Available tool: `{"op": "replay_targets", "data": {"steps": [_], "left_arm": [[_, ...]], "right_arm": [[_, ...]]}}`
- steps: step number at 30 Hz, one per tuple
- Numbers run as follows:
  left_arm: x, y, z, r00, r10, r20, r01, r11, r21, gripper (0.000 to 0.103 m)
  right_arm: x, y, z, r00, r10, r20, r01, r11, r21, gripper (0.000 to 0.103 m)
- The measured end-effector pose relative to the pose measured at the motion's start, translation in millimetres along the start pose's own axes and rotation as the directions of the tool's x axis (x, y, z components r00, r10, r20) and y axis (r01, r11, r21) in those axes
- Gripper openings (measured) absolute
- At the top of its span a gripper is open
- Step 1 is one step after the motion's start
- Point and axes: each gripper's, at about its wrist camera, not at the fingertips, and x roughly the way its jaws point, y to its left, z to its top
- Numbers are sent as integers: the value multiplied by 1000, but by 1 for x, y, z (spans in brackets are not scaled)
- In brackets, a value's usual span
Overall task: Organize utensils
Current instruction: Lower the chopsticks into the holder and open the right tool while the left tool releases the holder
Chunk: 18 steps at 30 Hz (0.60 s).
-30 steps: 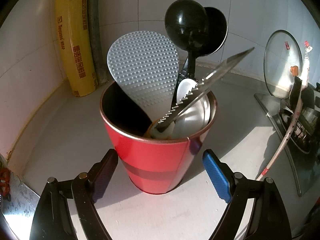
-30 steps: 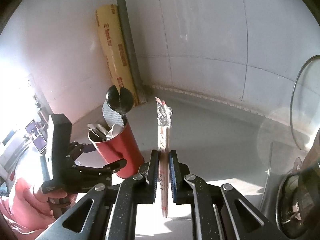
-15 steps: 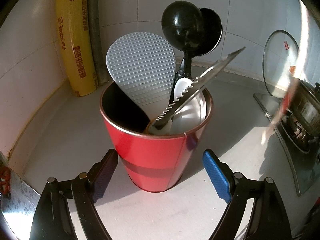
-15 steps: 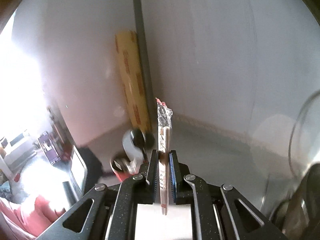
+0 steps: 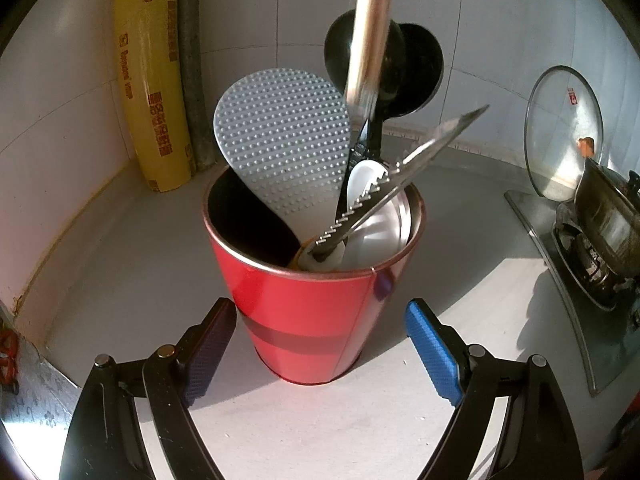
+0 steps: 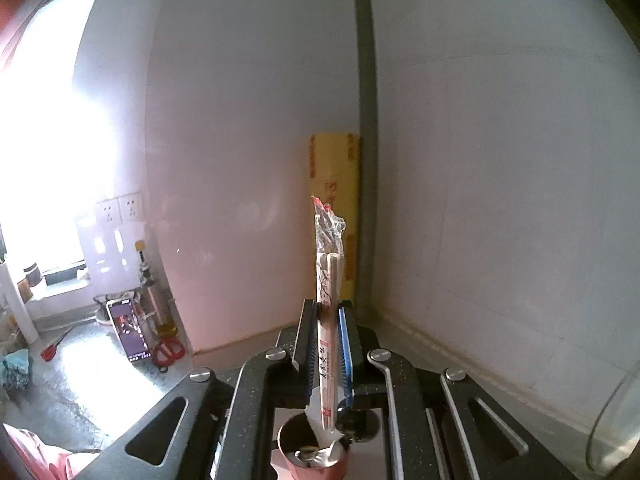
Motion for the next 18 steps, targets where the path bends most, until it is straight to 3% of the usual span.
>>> {"op": "replay_targets", "data": {"steps": [4,8,12,14,15,16,18], "left_arm": [[0,2,-1,1000,-2,5,2,1000,-1,87],[1,2,0,1000,-4,7,4,1000,-4,87],[0,3,1,1000,-10,8,10,1000,-3,87],[-2,3,0,1000,-17,10,17,1000,-2,87],[-2,3,1,1000,-20,10,20,1000,-2,87],[-3,4,1,1000,-24,10,24,1000,-1,87],[-3,6,1,999,-33,9,33,999,-1,87]], "right_arm": [[33,-4,-29,994,17,-108,-14,999,29,11],[64,-8,-66,968,26,-248,-12,998,59,11],[68,-15,-78,953,18,-302,6,997,77,12],[67,-16,-80,950,0,-313,24,997,71,25],[64,-16,-80,949,-7,-315,31,997,69,41],[61,-14,-78,951,-13,-309,35,997,64,49],[56,-11,-78,953,-26,-303,46,997,60,50]]}}
